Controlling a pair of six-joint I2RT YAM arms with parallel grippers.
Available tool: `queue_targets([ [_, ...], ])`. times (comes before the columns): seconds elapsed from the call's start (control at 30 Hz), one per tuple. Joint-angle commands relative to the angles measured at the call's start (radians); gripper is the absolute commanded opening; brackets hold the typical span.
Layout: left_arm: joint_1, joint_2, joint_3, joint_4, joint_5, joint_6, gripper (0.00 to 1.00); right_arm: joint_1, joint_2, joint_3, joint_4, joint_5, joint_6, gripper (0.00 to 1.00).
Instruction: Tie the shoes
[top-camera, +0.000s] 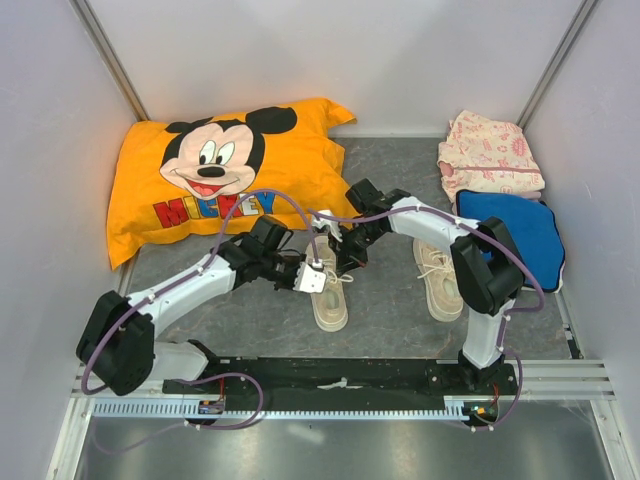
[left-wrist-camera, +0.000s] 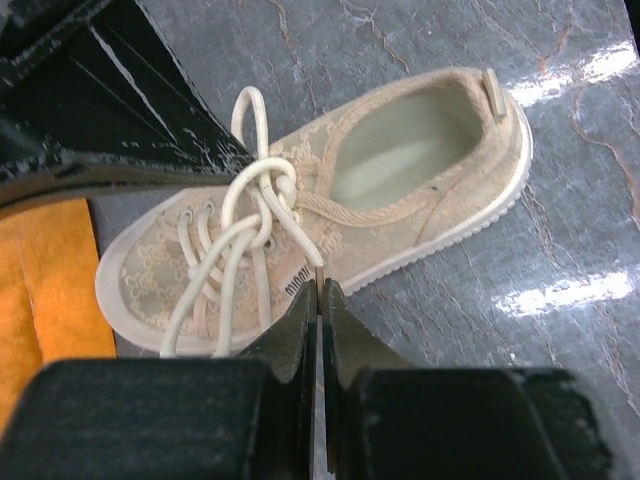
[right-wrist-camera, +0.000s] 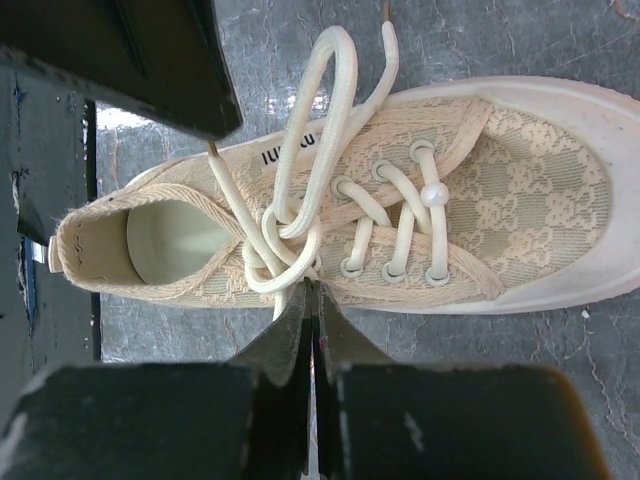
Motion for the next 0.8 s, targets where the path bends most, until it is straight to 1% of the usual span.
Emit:
queue_targets([
  [0.0,0.028,-0.078,-0.04,-0.048,-0.019,-0.013,0.02,-0.015,-0.044,-0.008,0.003,-0.002,0.001,0.0],
  [0.3,0.065,-0.174,-0.122,-0.106,-0.048,0.007,0.02,-0.038,-0.052,-0.025,0.041,0.006,0.097,0.0],
  [0.5,0.066,-0.162,-0.118,-0.1,-0.031,-0.002,0.02,-0.033,-0.06,-0.044,0.031,-0.029,0.067,0.0],
  [0.53,0.066,-0.155,-0.115,-0.094,-0.029,-0.005,0.02,-0.033,-0.06,-0.041,0.026,-0.029,0.061,0.02],
  [0.57,0.066,-0.15,-0.109,-0.093,-0.031,-0.005,0.02,-0.028,-0.058,-0.037,0.025,-0.029,0.055,0.08],
  [0.6,0.066,-0.144,-0.101,-0.091,-0.031,-0.005,0.02,-0.027,-0.055,-0.033,0.017,-0.029,0.052,0.17],
  [0.67,0.066,-0.132,-0.095,-0.087,-0.026,-0.003,0.02,-0.022,-0.05,-0.016,0.011,-0.029,0.044,0.26],
  [0.7,0.066,-0.127,-0.092,-0.083,-0.023,-0.002,0.02,-0.022,-0.047,-0.011,0.011,-0.031,0.044,0.33],
  [0.77,0.066,-0.118,-0.087,-0.082,-0.017,0.004,0.02,-0.021,-0.044,0.002,0.011,-0.029,0.042,0.4],
])
